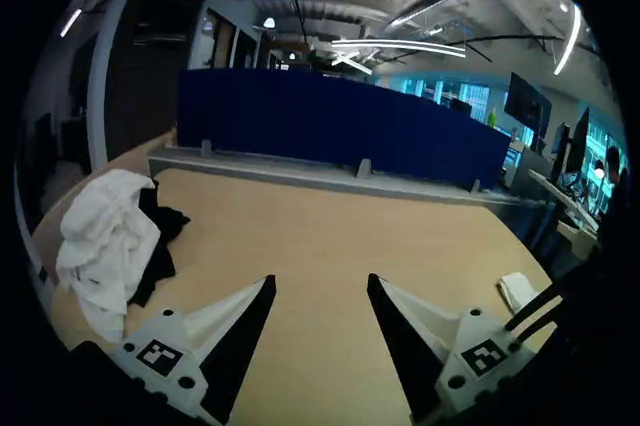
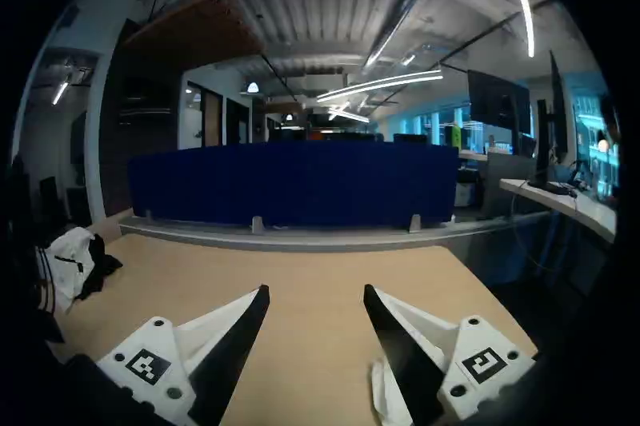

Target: Fold towel

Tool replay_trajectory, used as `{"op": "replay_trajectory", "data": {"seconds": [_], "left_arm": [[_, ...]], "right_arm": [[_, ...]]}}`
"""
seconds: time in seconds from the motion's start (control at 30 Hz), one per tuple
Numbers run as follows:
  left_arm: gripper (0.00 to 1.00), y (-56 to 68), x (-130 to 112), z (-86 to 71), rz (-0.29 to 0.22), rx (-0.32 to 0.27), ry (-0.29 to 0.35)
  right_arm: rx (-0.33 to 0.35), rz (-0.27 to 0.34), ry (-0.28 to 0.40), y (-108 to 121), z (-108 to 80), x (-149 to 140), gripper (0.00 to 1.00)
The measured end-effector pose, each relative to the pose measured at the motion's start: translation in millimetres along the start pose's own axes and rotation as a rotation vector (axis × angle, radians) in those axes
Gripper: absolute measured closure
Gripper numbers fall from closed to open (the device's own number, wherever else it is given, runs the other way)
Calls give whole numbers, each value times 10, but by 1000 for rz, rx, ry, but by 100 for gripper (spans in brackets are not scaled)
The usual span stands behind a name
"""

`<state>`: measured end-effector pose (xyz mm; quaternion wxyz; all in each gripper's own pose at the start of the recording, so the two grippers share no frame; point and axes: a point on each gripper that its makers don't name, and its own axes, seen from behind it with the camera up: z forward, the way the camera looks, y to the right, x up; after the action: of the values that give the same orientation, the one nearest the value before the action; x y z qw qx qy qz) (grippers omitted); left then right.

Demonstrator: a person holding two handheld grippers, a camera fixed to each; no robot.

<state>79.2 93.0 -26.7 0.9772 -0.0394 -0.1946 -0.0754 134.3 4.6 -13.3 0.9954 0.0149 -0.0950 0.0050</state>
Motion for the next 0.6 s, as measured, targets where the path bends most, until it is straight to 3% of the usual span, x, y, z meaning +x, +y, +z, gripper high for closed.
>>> {"op": "replay_trajectory", "data": {"seconds": [0.17, 0.37, 0.6], "left_arm": [[16, -98, 203, 21, -8, 20, 82], [16, -163, 287, 45, -28, 20, 120], [16, -196, 417, 46, 6, 25, 179]], "right_arm": [[11, 19, 11, -194, 11, 73, 9], [31, 34, 4, -402, 27, 110, 7], [59, 46, -40, -626, 70, 85, 6]]}}
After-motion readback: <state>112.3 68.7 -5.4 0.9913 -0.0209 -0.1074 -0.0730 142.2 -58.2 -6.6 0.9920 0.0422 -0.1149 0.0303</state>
